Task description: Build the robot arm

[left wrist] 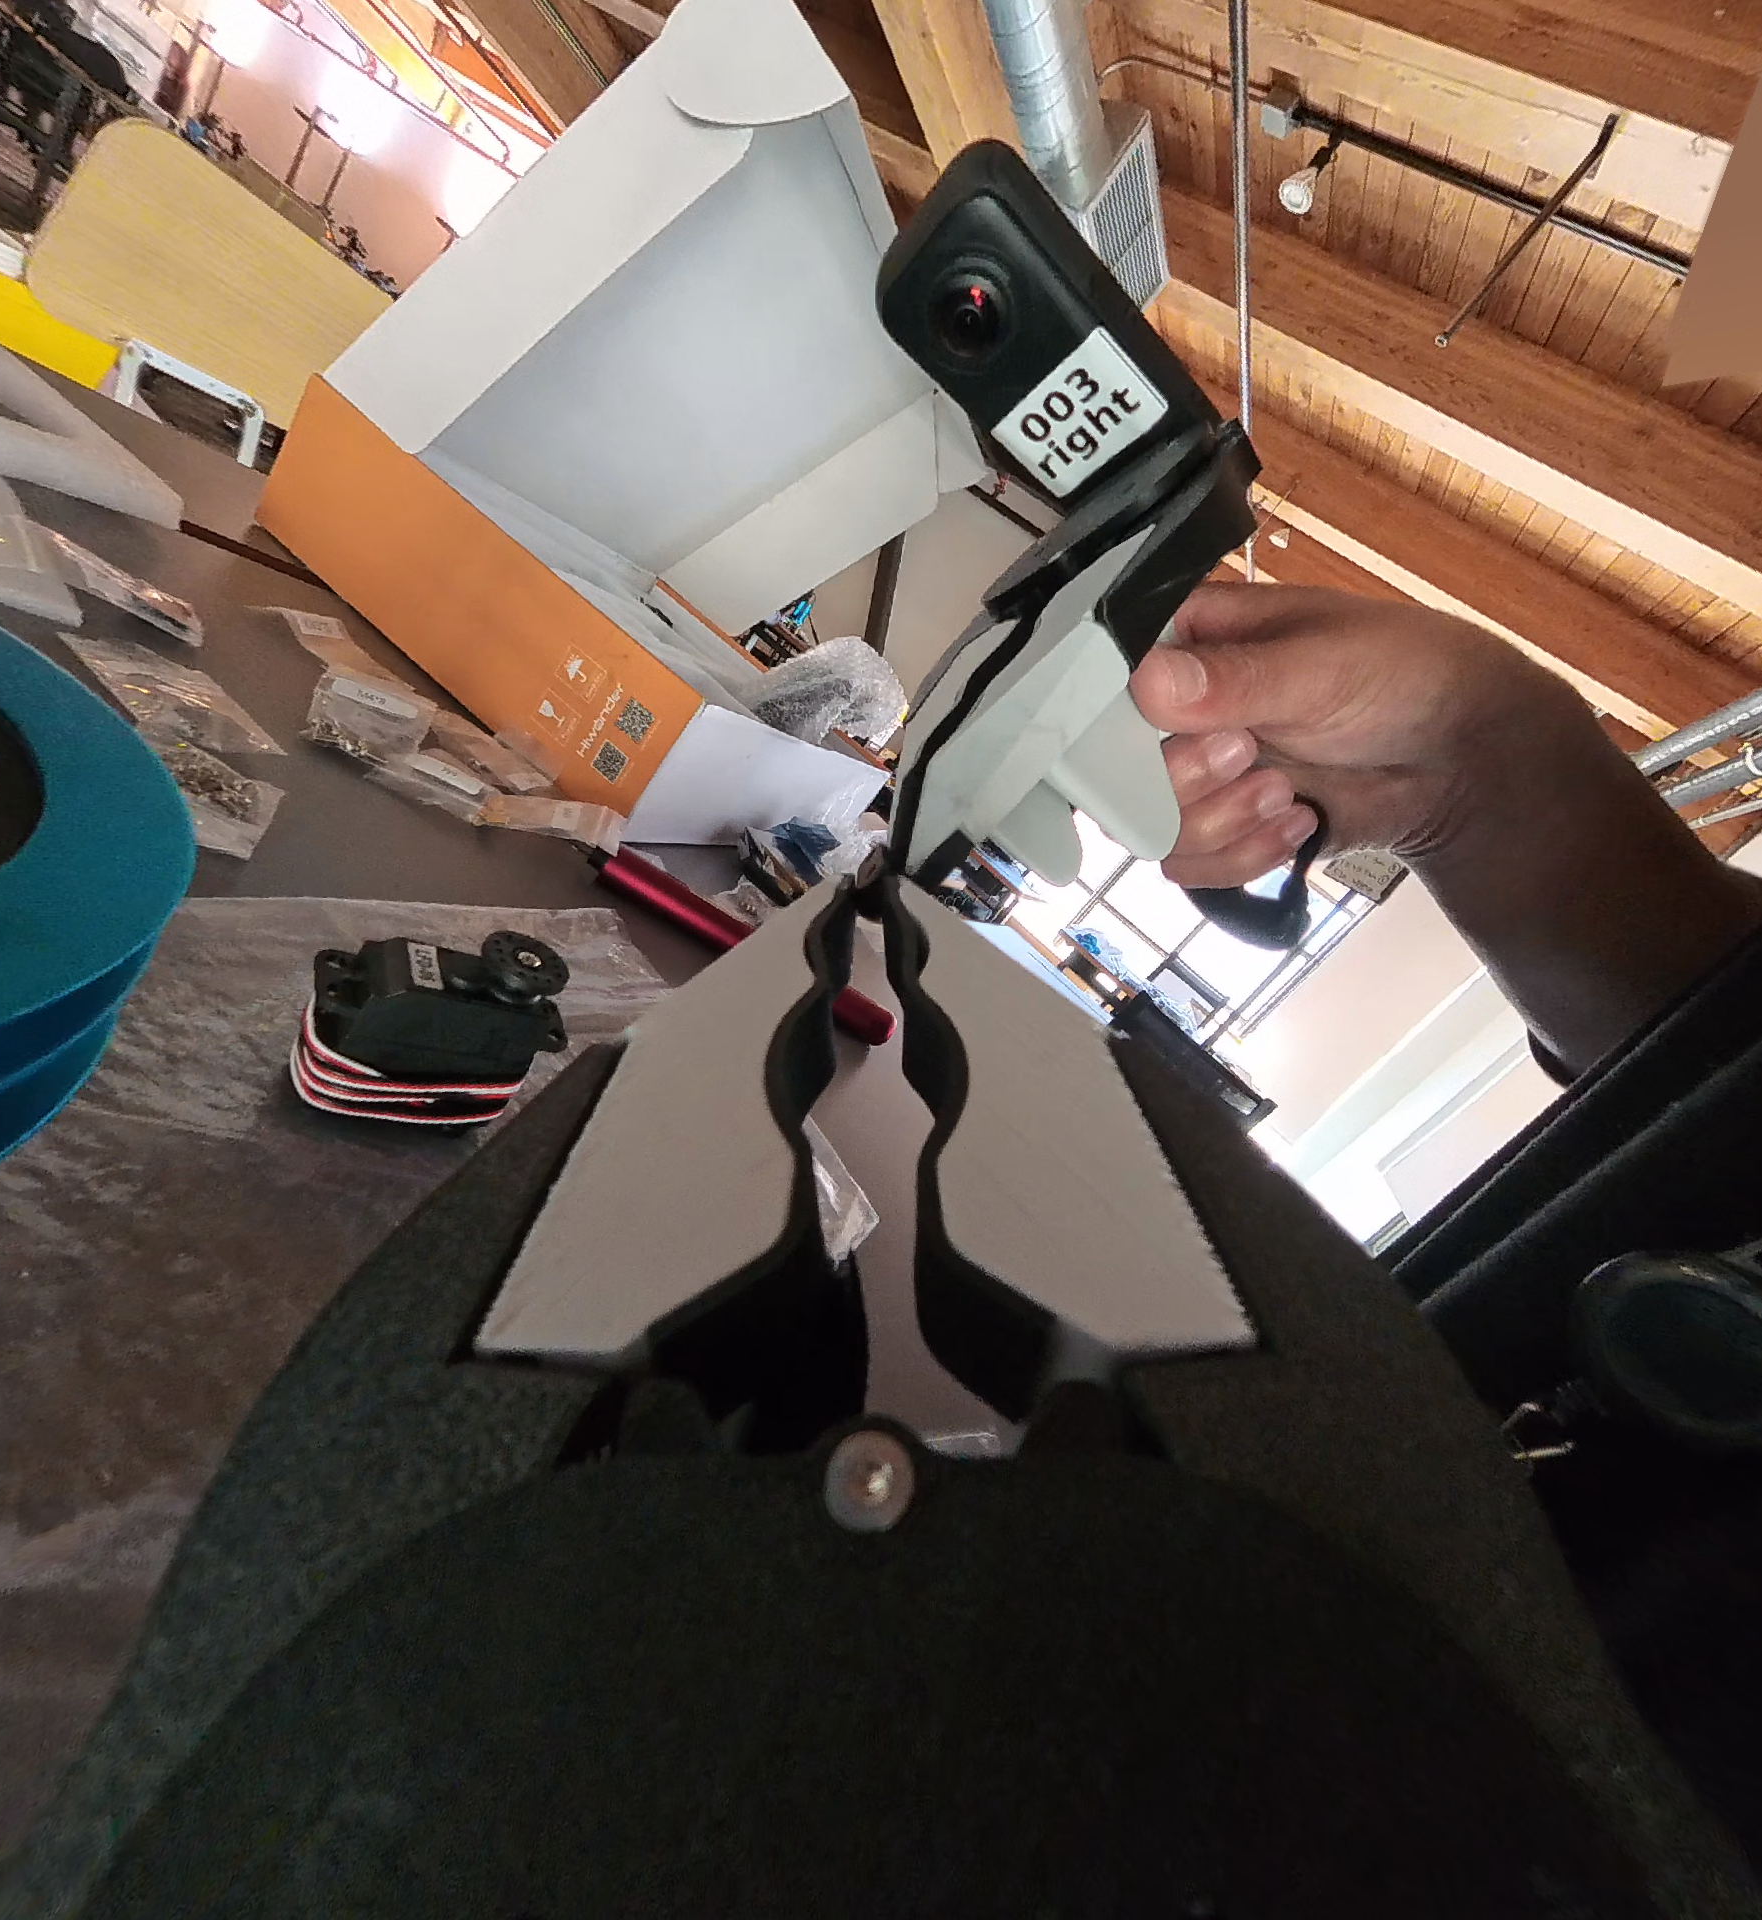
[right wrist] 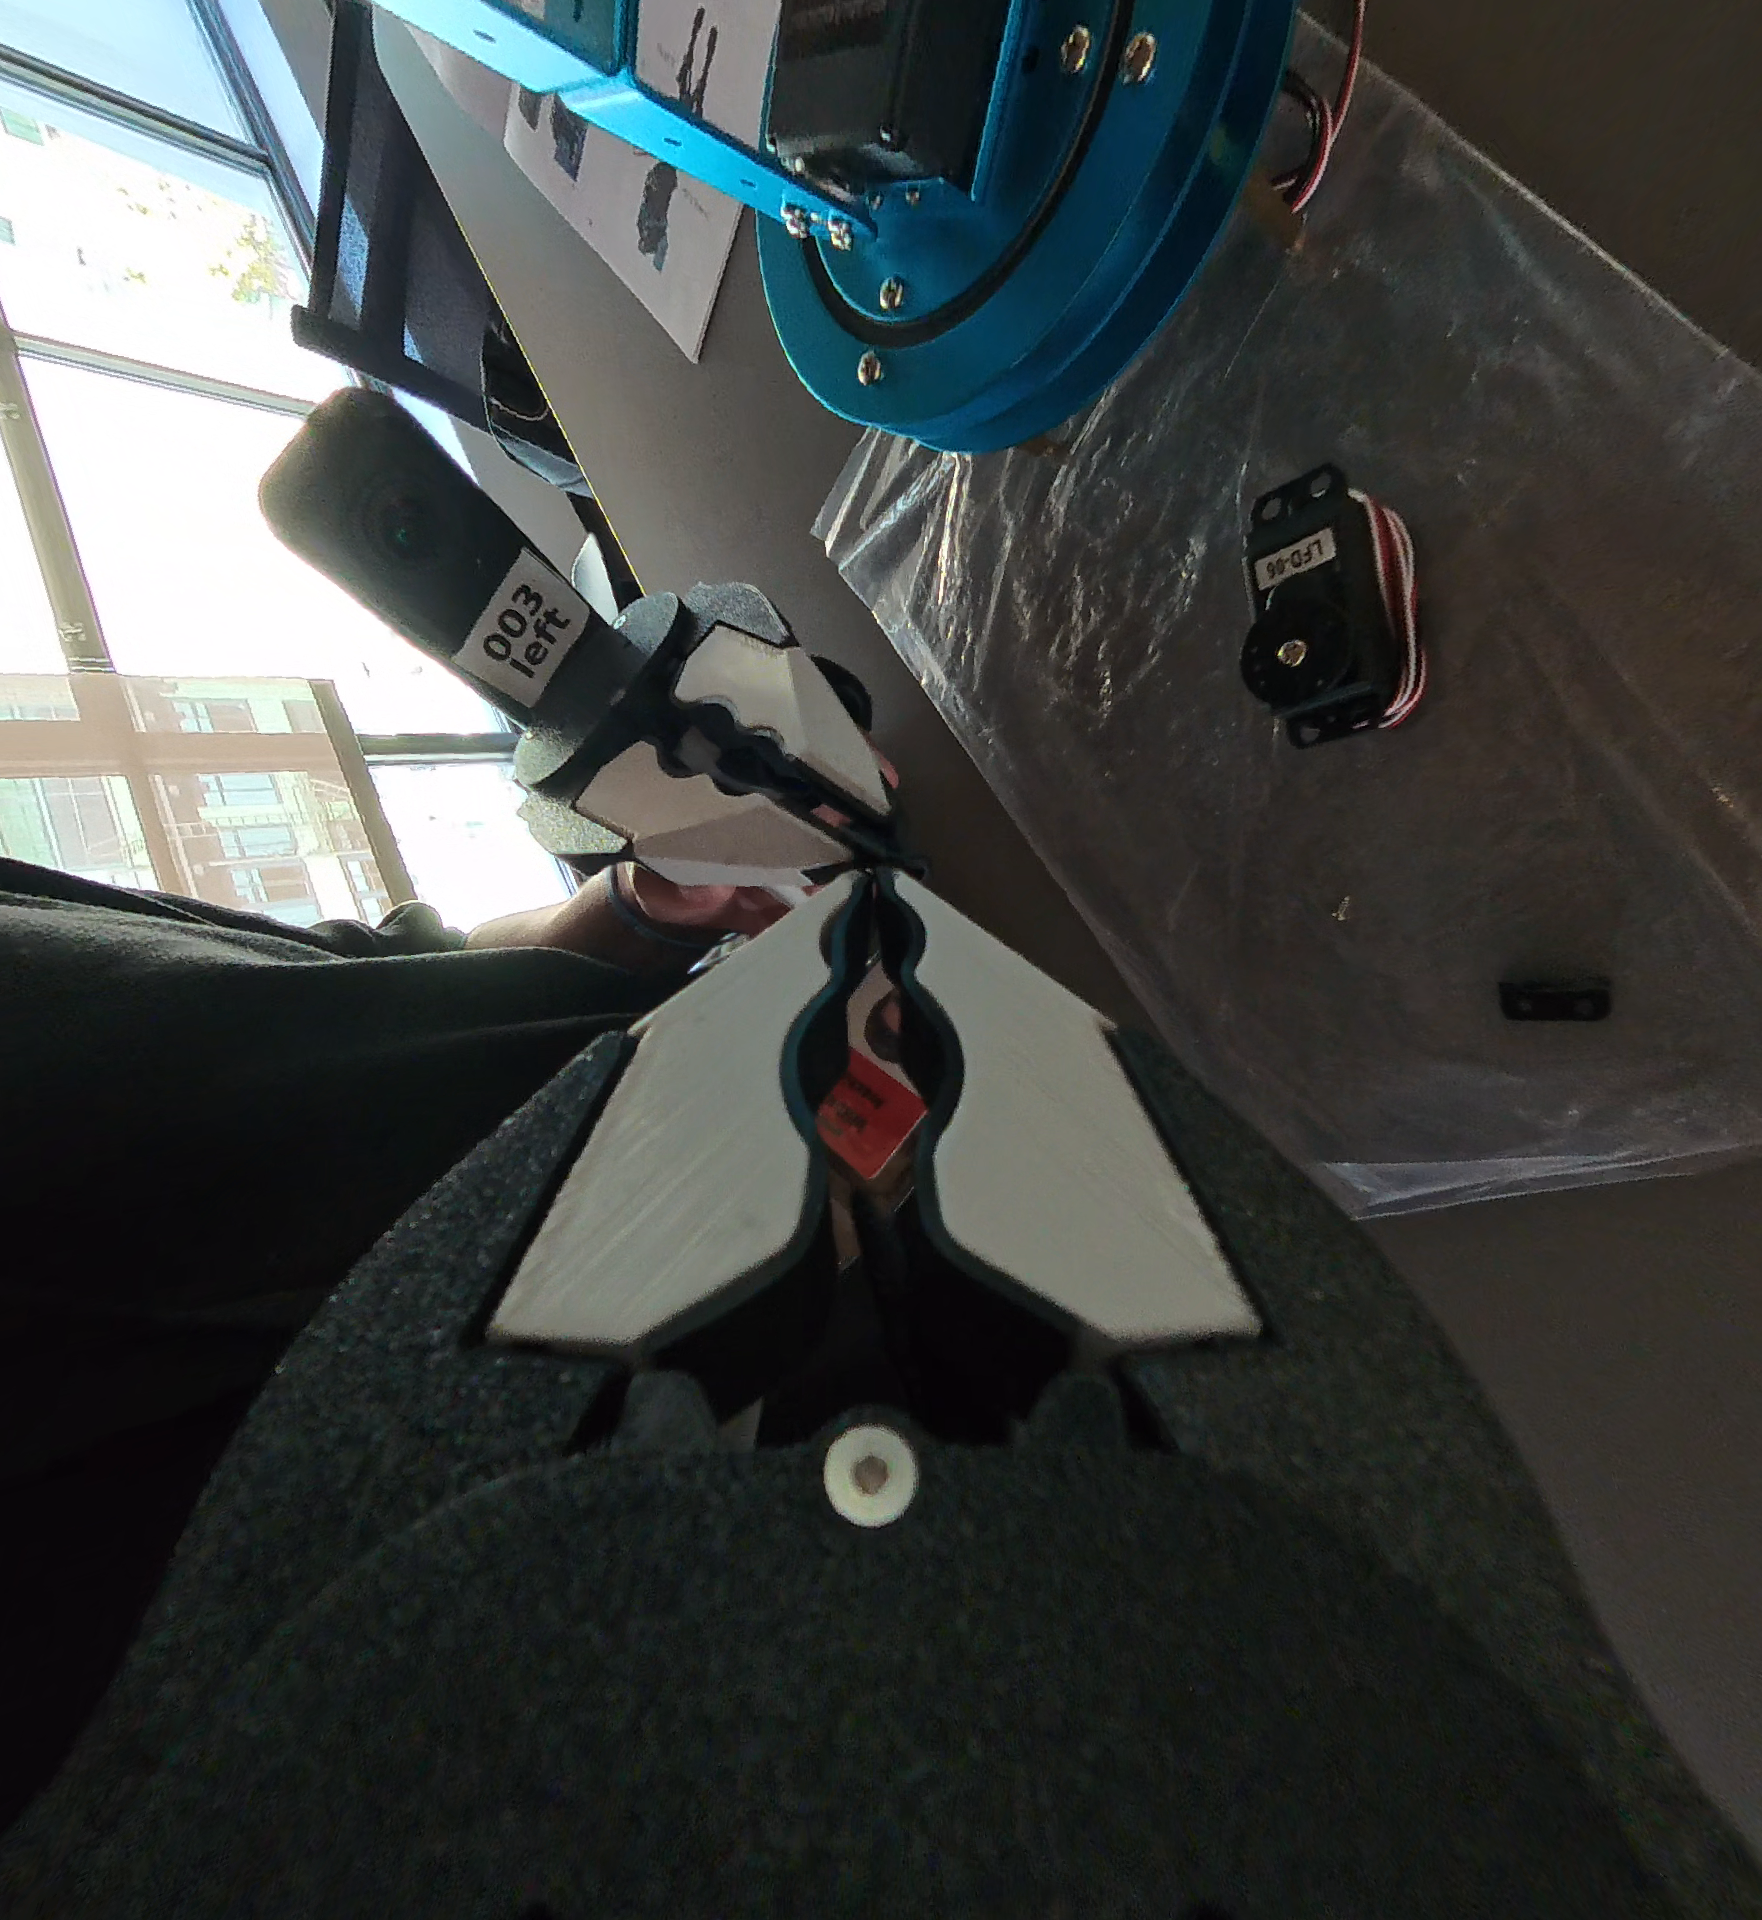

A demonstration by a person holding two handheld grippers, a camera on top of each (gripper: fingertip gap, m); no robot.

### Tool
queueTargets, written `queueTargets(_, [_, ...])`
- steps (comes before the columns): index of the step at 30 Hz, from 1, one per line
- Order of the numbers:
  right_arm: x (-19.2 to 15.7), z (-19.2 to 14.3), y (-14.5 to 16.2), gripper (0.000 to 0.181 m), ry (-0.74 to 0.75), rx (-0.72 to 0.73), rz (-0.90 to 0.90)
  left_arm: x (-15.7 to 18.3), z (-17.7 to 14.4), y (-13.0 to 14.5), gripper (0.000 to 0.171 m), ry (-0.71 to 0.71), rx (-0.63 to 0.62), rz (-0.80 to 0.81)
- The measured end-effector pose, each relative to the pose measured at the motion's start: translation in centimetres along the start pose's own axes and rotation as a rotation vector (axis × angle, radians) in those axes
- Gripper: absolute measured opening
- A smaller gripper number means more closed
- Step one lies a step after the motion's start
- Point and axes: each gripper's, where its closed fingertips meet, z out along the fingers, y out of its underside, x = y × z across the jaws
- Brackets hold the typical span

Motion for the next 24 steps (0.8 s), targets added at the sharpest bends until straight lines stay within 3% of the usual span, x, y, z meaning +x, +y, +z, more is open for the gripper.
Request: queueTargets(24, [0.09, 0.05, 0.04, 0.002, -0.001, -0.063, -0.018, -0.16, 0.12, 0.07, 0.004, -0.006, -0.003, 0.004])
